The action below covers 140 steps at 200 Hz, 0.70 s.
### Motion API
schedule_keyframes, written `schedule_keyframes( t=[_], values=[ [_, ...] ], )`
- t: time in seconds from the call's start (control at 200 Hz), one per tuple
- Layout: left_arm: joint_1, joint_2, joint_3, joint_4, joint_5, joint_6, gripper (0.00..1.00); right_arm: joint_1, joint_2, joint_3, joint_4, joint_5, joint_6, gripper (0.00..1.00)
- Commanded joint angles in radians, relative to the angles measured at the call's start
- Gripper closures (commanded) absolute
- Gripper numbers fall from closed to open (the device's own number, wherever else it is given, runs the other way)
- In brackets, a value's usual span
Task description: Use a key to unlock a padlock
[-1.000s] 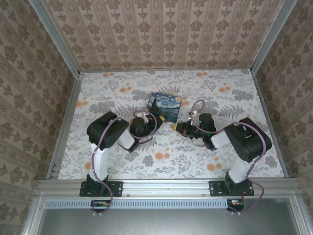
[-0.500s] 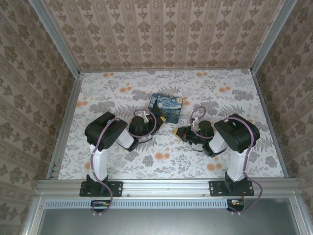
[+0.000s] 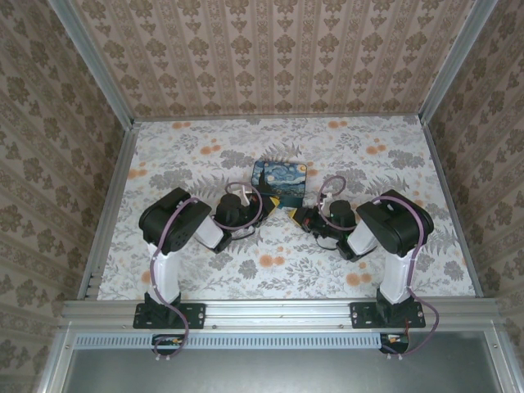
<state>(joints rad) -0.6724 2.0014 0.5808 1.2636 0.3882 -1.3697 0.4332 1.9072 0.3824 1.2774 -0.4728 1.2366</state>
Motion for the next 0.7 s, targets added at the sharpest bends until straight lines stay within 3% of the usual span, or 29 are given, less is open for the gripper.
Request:
schedule_keyframes(
  t=[0.0, 0.695],
  values=[
    [0.005, -0.035, -0.001, 0.039, 0.032, 0.011, 1.00, 0.012, 0.023, 0.022, 0.038, 0.045, 0.020, 1.00],
    [0.002, -0.026, -0.003, 0.039, 0.035, 0.018, 1.00, 0.018, 0.032, 0.052, 0.036, 0.074, 0.044, 1.00]
  ],
)
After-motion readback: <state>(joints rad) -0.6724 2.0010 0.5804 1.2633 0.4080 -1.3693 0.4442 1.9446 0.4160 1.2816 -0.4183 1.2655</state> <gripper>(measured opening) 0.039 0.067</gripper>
